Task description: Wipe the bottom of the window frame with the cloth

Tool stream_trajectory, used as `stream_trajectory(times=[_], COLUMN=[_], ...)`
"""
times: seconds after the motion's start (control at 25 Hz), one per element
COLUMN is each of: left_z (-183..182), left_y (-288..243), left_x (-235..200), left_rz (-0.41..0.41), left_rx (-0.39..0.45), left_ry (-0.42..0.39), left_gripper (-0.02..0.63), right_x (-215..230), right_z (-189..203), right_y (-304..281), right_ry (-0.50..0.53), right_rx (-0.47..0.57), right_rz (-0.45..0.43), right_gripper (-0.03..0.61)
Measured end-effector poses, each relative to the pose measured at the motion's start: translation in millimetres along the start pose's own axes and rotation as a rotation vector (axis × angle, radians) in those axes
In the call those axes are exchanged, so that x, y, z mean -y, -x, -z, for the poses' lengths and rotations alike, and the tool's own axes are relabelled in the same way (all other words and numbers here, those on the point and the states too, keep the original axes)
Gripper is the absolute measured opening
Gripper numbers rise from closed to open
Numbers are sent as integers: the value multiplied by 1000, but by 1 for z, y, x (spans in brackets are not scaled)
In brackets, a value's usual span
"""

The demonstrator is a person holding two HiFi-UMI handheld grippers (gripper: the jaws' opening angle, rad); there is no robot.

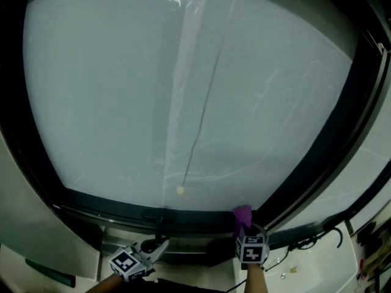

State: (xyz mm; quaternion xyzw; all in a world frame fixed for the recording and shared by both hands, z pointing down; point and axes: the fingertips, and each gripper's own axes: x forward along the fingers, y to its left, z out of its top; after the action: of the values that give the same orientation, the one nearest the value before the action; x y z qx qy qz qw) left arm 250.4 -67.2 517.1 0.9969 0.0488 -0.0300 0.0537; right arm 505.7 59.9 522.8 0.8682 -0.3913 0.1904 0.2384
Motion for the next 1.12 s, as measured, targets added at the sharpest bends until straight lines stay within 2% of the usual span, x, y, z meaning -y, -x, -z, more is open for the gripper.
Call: stream_trajectory(times=[0.36,0.56,0.8,1.12], left_z=[-2,-4,-4,-4], left_y=[0,3,3,3], left_x=[3,4,3,4], left_rz=[-3,-7,-3,6], left_rx=[-3,-12,-34,-39], left_ry=[-16,-23,-68,-67], left_gripper=[5,5,5,5], right_x=[23,38,47,50], right_z=[7,13,16,10], right_y=[-5,-5,-6,-5], right_ry=[-8,-23,-16,-12], right_rx=[-26,-42,-54,-46], right_rz=[38,88,126,134], right_gripper=[86,86,87,87])
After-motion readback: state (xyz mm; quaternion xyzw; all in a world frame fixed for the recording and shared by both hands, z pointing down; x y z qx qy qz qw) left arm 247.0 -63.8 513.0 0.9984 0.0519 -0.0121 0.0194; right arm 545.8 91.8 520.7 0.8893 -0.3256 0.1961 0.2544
